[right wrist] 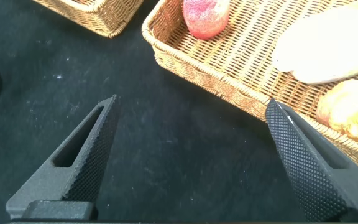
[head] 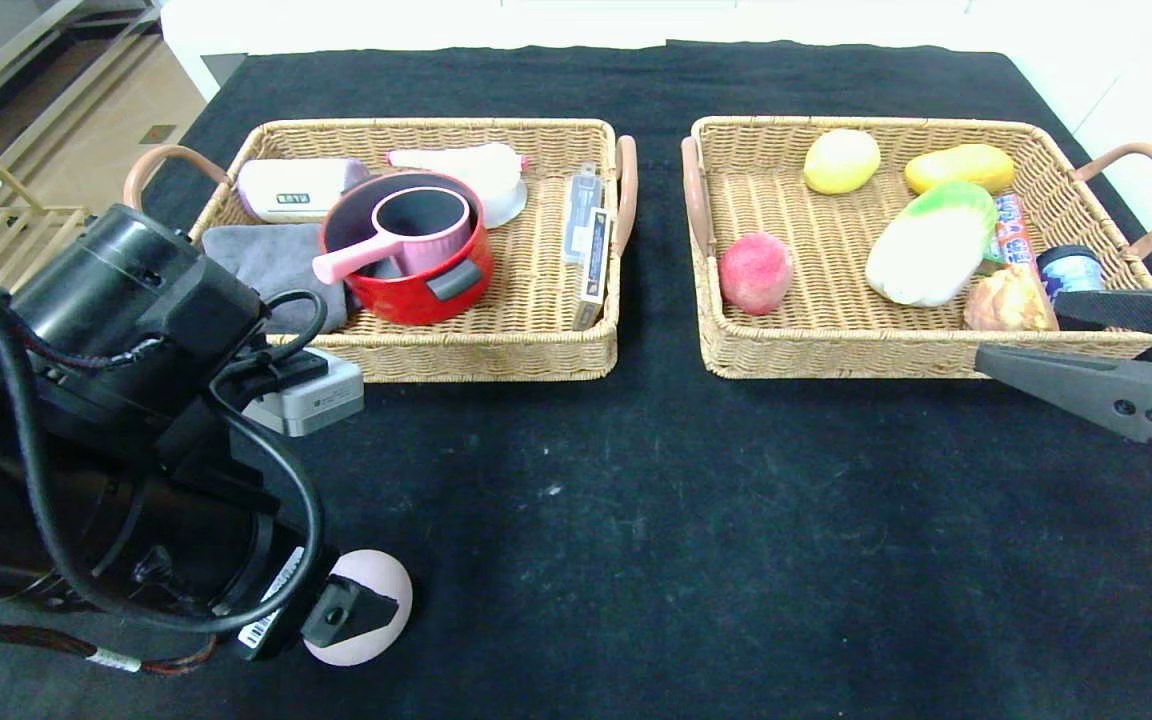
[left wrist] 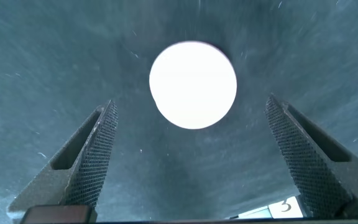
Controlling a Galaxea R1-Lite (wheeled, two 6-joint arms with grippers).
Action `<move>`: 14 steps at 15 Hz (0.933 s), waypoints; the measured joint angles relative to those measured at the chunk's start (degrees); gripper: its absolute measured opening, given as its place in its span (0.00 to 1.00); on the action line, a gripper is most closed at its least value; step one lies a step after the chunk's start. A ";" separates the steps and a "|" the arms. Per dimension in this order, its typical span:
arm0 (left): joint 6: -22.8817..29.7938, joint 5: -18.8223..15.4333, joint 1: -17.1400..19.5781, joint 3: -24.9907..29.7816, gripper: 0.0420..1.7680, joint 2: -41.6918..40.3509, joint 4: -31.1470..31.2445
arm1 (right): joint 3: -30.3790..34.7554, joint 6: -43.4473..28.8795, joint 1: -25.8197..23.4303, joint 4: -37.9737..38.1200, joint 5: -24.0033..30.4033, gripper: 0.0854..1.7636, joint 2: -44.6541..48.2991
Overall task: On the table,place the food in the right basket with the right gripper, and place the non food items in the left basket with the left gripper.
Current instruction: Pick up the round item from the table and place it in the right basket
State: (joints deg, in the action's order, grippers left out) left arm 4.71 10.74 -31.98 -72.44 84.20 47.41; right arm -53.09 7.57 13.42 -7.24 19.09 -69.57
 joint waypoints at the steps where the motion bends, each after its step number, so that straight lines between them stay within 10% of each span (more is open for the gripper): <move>1: -0.02 -0.05 0.01 0.91 0.97 0.15 -0.26 | 0.01 0.02 0.00 -0.02 0.04 0.97 0.00; 14: 1.71 0.28 0.34 4.35 0.97 4.61 -3.34 | 0.09 0.02 0.05 0.02 0.04 0.97 -0.07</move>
State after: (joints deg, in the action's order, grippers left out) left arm 6.41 11.02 -31.63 -68.08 88.81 44.07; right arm -53.00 7.59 13.47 -7.22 19.13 -69.64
